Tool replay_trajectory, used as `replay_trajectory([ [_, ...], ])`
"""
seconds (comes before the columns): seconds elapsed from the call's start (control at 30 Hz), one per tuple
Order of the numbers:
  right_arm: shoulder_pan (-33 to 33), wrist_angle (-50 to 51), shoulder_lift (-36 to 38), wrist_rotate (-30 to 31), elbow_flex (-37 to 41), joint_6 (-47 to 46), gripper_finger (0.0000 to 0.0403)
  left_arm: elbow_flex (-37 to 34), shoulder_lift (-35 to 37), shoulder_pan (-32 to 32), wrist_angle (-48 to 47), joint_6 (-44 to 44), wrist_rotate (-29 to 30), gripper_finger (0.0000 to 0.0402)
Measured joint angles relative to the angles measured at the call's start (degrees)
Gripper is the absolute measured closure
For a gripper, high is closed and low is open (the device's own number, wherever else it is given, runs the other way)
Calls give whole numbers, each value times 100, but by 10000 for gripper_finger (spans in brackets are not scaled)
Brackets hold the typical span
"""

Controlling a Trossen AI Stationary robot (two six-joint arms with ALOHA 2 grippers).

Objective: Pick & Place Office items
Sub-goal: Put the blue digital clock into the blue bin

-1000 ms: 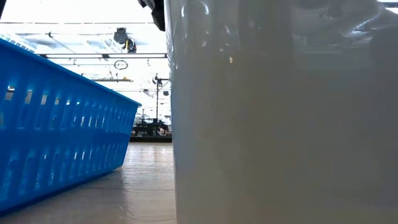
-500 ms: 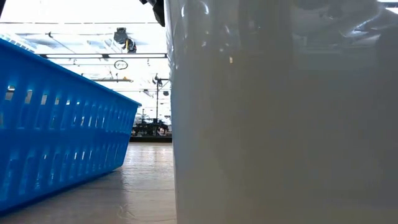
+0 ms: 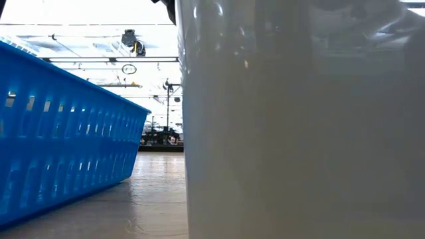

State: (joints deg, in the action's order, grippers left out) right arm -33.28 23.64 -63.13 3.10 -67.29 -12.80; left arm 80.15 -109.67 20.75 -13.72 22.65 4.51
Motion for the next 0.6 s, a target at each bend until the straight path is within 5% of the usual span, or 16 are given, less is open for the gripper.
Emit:
replay_trajectory([
  [0.37,43,199,-1,-1167,0,-114,232,-2,320,-199,780,642,-804,140],
  [0.6,407,320,-13,-1257,0,151,231,-2,1474,-451,778,-89,181,170],
])
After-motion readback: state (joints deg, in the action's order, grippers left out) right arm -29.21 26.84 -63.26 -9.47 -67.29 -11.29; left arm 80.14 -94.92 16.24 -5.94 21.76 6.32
